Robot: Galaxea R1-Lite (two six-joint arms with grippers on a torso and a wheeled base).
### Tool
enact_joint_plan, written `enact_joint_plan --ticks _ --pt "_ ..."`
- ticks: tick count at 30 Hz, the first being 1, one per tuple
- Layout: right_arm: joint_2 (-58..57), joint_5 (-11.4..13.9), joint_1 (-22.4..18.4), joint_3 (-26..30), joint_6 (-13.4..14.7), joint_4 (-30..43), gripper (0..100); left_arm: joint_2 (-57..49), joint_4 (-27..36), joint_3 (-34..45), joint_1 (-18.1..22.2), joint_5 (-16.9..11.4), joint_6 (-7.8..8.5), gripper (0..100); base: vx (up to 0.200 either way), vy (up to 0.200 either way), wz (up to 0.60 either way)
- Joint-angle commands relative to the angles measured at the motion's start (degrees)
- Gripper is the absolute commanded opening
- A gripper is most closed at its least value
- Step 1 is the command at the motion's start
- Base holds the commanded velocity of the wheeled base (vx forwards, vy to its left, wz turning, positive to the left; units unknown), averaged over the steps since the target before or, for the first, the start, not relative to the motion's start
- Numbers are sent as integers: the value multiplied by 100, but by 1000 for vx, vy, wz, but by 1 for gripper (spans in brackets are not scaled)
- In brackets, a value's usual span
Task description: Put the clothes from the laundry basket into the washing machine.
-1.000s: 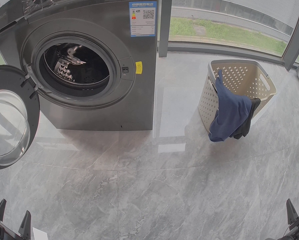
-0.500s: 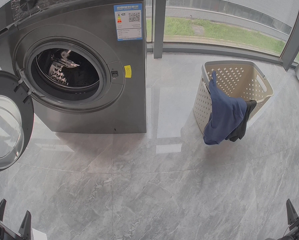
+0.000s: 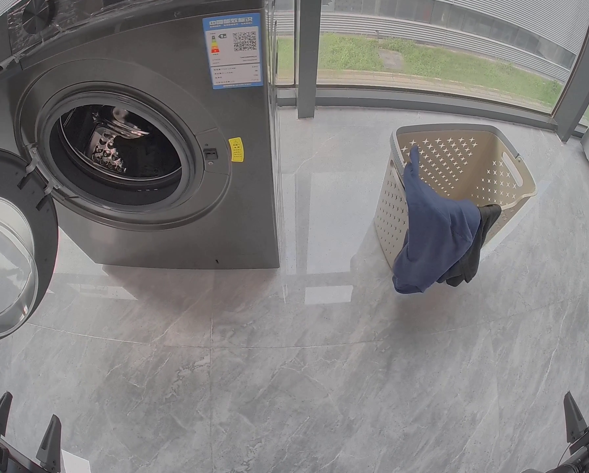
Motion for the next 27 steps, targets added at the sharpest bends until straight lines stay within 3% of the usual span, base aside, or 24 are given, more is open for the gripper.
enact_joint_plan --ticks 1,7,19,27 --pt "-46 -1 0 92 -2 0 100 -37 -4 101 0 2 -4 100 0 -200 0" --pt "-46 -1 0 92 7 0 100 -37 -4 101 0 2 5 100 0 -200 0" --pt "-46 -1 0 92 7 0 100 -37 -4 101 0 -7 5 100 0 0 0" --pt "-46 -1 0 92 -2 0 100 -37 5 92 0 -7 5 100 0 -200 0"
